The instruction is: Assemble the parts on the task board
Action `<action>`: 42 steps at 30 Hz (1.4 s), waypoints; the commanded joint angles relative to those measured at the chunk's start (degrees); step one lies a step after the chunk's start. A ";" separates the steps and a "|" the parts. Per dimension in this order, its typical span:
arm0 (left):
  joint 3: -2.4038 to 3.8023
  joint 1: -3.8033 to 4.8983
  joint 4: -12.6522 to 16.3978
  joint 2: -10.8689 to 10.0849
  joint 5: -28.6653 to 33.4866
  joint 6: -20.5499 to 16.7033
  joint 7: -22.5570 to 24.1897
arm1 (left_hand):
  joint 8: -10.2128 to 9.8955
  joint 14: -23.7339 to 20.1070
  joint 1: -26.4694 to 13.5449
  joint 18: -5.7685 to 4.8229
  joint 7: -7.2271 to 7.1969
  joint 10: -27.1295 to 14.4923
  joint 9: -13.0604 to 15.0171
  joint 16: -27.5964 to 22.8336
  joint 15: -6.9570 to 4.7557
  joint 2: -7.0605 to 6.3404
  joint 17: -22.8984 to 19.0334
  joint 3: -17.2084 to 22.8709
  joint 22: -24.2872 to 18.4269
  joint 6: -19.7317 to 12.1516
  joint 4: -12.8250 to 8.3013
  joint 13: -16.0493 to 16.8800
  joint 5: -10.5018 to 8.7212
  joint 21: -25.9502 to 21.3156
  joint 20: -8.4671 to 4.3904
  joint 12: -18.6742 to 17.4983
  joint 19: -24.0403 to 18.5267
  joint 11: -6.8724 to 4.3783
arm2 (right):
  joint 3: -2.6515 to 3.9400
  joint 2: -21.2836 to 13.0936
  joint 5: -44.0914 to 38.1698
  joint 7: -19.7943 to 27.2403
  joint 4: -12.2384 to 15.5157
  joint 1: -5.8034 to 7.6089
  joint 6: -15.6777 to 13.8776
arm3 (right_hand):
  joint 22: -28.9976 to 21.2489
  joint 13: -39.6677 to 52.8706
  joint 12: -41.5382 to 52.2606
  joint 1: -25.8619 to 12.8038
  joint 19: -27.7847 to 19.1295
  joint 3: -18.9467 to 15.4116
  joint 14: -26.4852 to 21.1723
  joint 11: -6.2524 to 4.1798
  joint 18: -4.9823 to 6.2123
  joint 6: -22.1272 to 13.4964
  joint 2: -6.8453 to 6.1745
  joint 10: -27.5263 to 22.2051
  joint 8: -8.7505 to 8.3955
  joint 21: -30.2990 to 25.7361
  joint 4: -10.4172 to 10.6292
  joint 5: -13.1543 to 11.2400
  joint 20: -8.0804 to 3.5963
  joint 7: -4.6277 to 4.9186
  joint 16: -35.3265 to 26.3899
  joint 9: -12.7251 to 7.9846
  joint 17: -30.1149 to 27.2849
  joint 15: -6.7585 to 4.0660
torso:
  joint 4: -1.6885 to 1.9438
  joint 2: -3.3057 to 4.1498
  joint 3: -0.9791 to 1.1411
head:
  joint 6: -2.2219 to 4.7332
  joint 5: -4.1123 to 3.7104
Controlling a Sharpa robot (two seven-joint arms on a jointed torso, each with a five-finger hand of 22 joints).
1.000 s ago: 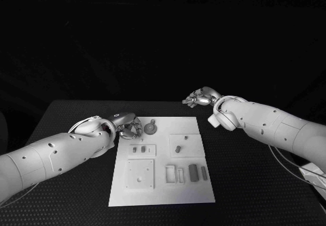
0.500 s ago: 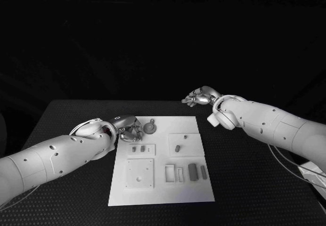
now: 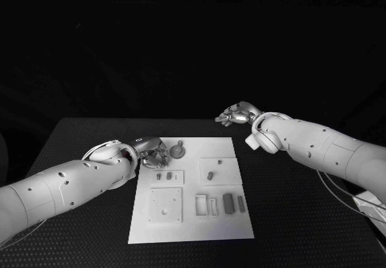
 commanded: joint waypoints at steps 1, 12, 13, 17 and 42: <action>-0.02 -0.06 0.03 0.18 -0.17 1.32 -0.02 | 0.12 0.29 0.03 2.68 0.05 2.04 0.02 0.31 0.03 0.46 -0.07 0.40 1.33 0.36 -0.05 2.09 0.19 0.25 -0.30 0.39 0.06 1.28 | 0.02 0.01 0.02 0.30 0.07 0.00 0.55 | 0.10 -0.08 0.40 -0.57 -0.47 0.00 -0.40 -0.06 -0.71 -0.37 0.11 0.34 0.26 -0.29 0.43 0.04 0.09 1.54 -0.29 -0.08 0.07 -0.09 | -0.01 -0.01 -0.02 | -0.08 0.01; -0.11 -0.26 -0.35 0.59 -0.23 1.36 -0.02 | 0.10 0.27 -0.01 2.66 0.06 2.04 0.01 0.31 0.04 0.51 -0.09 0.40 1.33 0.34 -0.07 2.13 0.19 0.26 -0.31 0.33 0.03 1.28 | 0.02 0.01 0.02 0.29 0.02 0.00 0.49 | 0.13 -0.12 0.41 -0.57 -0.46 0.00 -0.40 -0.06 -0.70 -0.38 0.11 0.34 0.27 -0.32 0.43 0.04 0.10 1.54 -0.30 -0.09 0.09 -0.09 | 0.01 0.02 -0.02 | -0.18 -0.11; -0.12 -0.26 -0.41 0.64 -0.23 1.25 -0.05 | 0.10 0.27 -0.02 2.65 0.06 2.04 0.01 0.31 0.04 0.52 -0.09 0.40 1.33 0.34 -0.07 2.14 0.18 0.26 -0.31 0.32 0.03 1.28 | 0.02 0.03 0.02 0.28 0.01 0.00 0.48 | 0.13 -0.12 0.41 -0.57 -0.46 0.00 -0.40 -0.06 -0.70 -0.38 0.11 0.34 0.27 -0.32 0.43 0.04 0.10 1.54 -0.30 -0.09 0.09 -0.09 | 0.00 0.02 -0.01 | -0.19 -0.14; -0.18 -0.27 -0.55 0.77 -0.23 1.31 -0.07 | 0.09 0.26 -0.03 2.65 0.06 2.04 0.01 0.31 0.04 0.52 -0.09 0.40 1.33 0.33 -0.07 2.15 0.18 0.26 -0.31 0.31 0.03 1.28 | 0.02 0.05 0.02 0.29 0.00 0.00 0.47 | 0.13 -0.12 0.41 -0.57 -0.46 0.00 -0.40 -0.06 -0.70 -0.38 0.11 0.34 0.27 -0.32 0.43 0.04 0.10 1.54 -0.30 -0.09 0.09 -0.09 | -0.05 0.01 -0.02 | -0.23 -0.22; -0.65 -0.28 -0.14 0.66 -0.55 2.03 0.08 | 0.09 0.26 -0.03 2.65 0.06 2.04 0.01 0.31 0.04 0.53 -0.09 0.40 1.33 0.33 -0.07 2.15 0.18 0.26 -0.31 0.30 0.03 1.28 | 0.02 -0.07 0.02 0.28 0.02 0.00 0.49 | 0.13 -0.12 0.41 -0.57 -0.46 0.00 -0.40 -0.06 -0.70 -0.38 0.11 0.34 0.27 -0.32 0.43 0.04 0.10 1.54 -0.30 -0.09 0.09 -0.09 | -0.01 0.01 0.01 | -0.42 -0.43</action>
